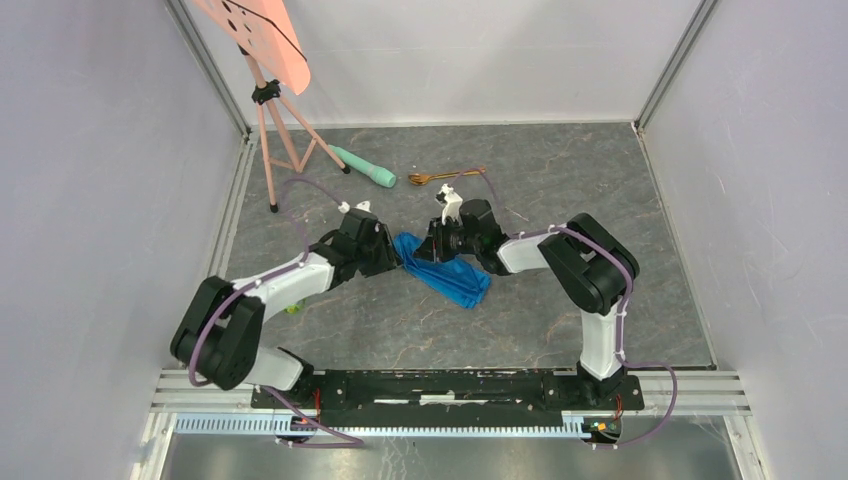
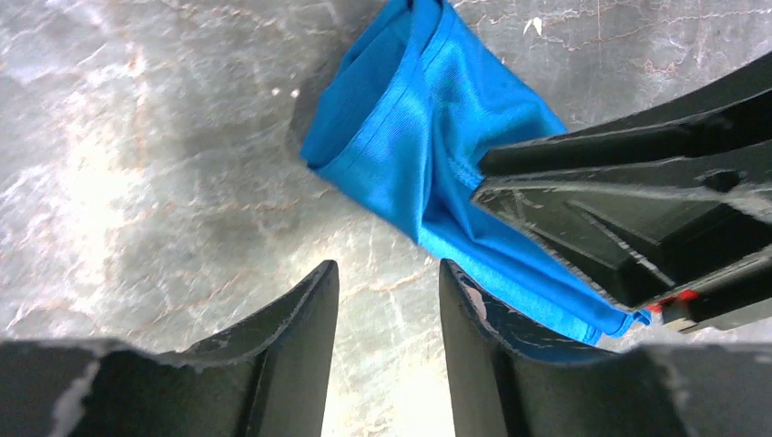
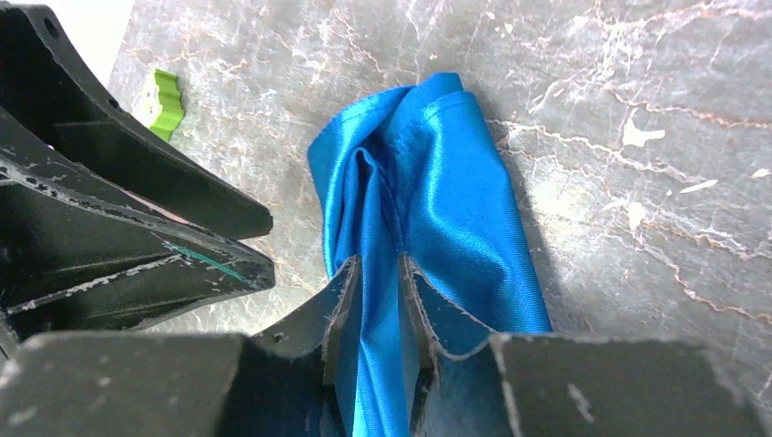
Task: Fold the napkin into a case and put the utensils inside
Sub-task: Smooth out the top corner of the smaller-rectangle-folded napkin at the center of the board.
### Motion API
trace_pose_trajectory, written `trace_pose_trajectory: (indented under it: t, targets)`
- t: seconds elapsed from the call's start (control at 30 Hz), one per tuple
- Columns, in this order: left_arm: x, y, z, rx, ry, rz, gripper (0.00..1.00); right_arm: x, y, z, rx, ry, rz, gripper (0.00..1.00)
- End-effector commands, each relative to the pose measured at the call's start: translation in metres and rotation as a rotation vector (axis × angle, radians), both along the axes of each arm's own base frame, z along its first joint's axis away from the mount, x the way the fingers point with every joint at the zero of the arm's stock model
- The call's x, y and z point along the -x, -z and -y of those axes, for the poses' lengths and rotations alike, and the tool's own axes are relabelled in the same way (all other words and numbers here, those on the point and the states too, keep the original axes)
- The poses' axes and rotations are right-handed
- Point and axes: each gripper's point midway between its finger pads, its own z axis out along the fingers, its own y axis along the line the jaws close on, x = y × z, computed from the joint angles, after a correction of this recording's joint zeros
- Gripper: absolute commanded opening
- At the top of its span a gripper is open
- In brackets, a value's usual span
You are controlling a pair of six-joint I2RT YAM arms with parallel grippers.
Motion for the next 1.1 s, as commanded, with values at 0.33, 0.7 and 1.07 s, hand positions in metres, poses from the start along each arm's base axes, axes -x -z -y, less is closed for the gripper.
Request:
trace_pose_trajectory:
  t: [0.33, 0.7, 1.07]
  targets:
    - [0.000, 0.023, -0.014, 0.079, -0.134, -0.122, 0.36, -0.007, -0.012, -0.017, -0.014, -0.038, 0.068, 0.18]
    - [-0.020, 0.039, -0.010, 0.024, -0.121, -0.120, 0.29, 0.016, 0.005, -0.031, -0.007, 0.006, 0.057, 0.10]
    - [-0.012, -0.010, -0.020, -0.002, -0.056, -0.004, 0.45, -0.013, -0.043, 0.004, -0.062, 0.083, 0.102, 0.27]
